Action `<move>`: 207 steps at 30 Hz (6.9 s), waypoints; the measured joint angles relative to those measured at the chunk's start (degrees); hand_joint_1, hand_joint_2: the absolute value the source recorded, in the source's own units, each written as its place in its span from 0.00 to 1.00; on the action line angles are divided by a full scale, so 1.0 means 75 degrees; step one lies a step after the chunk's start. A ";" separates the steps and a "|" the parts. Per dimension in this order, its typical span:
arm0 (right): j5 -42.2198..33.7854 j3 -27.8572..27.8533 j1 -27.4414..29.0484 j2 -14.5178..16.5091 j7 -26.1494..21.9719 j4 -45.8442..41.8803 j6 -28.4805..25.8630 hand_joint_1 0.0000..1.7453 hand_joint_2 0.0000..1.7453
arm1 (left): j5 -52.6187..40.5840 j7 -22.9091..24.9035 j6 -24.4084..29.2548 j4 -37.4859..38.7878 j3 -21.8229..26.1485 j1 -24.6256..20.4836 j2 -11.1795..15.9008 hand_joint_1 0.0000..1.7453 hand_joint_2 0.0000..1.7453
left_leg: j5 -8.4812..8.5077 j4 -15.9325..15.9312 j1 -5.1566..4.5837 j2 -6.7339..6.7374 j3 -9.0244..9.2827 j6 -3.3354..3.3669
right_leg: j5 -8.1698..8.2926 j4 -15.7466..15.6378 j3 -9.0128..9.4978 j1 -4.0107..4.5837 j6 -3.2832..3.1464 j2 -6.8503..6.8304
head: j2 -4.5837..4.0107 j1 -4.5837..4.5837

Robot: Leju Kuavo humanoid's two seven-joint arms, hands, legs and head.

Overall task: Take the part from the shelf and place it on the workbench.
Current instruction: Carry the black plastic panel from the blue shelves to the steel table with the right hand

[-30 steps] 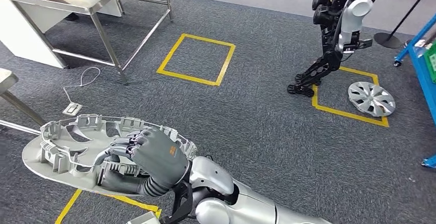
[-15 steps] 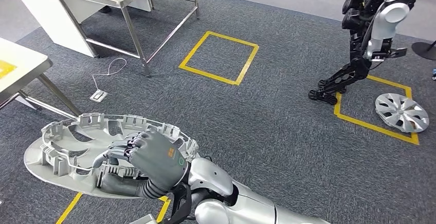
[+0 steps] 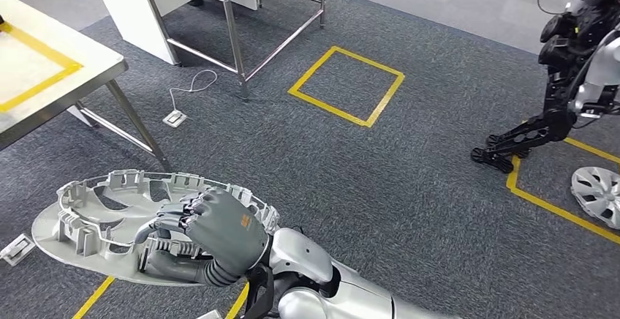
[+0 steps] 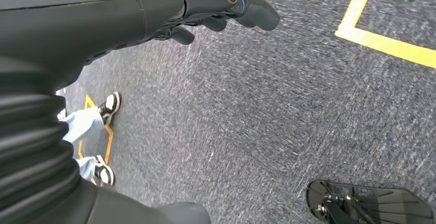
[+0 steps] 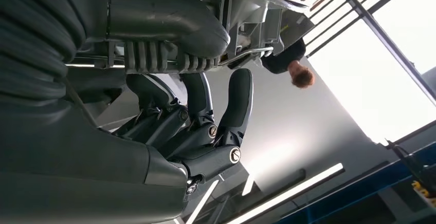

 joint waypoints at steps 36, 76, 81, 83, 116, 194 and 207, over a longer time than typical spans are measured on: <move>0.0097 -0.0214 0.0065 -0.0002 -0.0133 -0.0054 0.0085 1.00 1.00 | -0.0091 0.0171 -0.0018 0.0009 0.0006 -0.0178 0.0011 0.00 1.00 | 0.0090 -0.0078 0.0055 -0.0234 -0.0060 -0.0261 | 0.0380 -0.0958 0.0374 0.0032 -0.0079 0.0079 | 0.0000 0.0041; -0.0260 -0.0259 -0.0004 -0.0019 -0.0417 0.0141 -0.0226 1.00 1.00 | -0.0010 0.0341 -0.0219 0.0034 0.0180 -0.0167 0.0072 0.00 1.00 | 0.0127 -0.0132 -0.0007 0.0020 -0.0017 -0.0218 | 0.0410 -0.0895 0.0256 0.0053 -0.0046 -0.0050 | 0.0000 0.0028; -0.0262 -0.0259 -0.0004 -0.0020 -0.0422 0.0146 -0.0231 1.00 1.00 | -0.0009 0.0346 -0.0219 0.0034 0.0182 -0.0171 0.0063 0.00 1.00 | 0.0133 -0.0135 -0.0004 0.0020 -0.0019 -0.0229 | 0.0411 -0.0894 0.0255 0.0056 -0.0055 -0.0049 | 0.0000 0.0029; -0.0262 -0.0259 -0.0005 -0.0020 -0.0424 0.0149 -0.0237 1.00 1.00 | -0.0009 0.0350 -0.0219 0.0034 0.0184 -0.0171 0.0063 0.00 1.00 | 0.0133 -0.0134 -0.0005 0.0020 -0.0020 -0.0229 | 0.0411 -0.0894 0.0257 0.0054 -0.0055 -0.0049 | 0.0000 0.0029; -0.0336 -0.0244 -0.0168 0.0009 -0.0429 0.0283 -0.0270 1.00 1.00 | -0.0077 0.0454 -0.0085 0.0035 0.0192 -0.0255 0.0025 0.00 1.00 | -0.0023 0.0076 0.0350 0.0237 -0.0121 -0.0700 | 0.0251 -0.0801 0.0341 -0.0270 0.0026 -0.0087 | 0.0000 0.0066; -0.0444 -0.0184 -0.0249 0.0117 -0.0423 0.0325 -0.0342 1.00 1.00 | -0.0093 0.0384 -0.0047 0.0063 0.0385 -0.0160 -0.0005 0.00 1.00 | -0.0135 0.0031 -0.0003 0.0488 0.0082 0.0065 | -0.0377 0.0197 0.0034 -0.0045 0.0199 -0.0192 | 0.0000 -0.0082; -0.0436 -0.0189 -0.0236 0.0107 -0.0415 0.0326 -0.0363 1.00 1.00 | -0.0157 0.0410 -0.0048 0.0050 0.0388 -0.0213 -0.0043 0.00 1.00 | -0.0503 -0.0019 -0.0074 0.0432 0.0481 -0.0193 | 0.0694 -0.0982 0.0044 0.0053 -0.0166 -0.0155 | 0.0000 -0.0069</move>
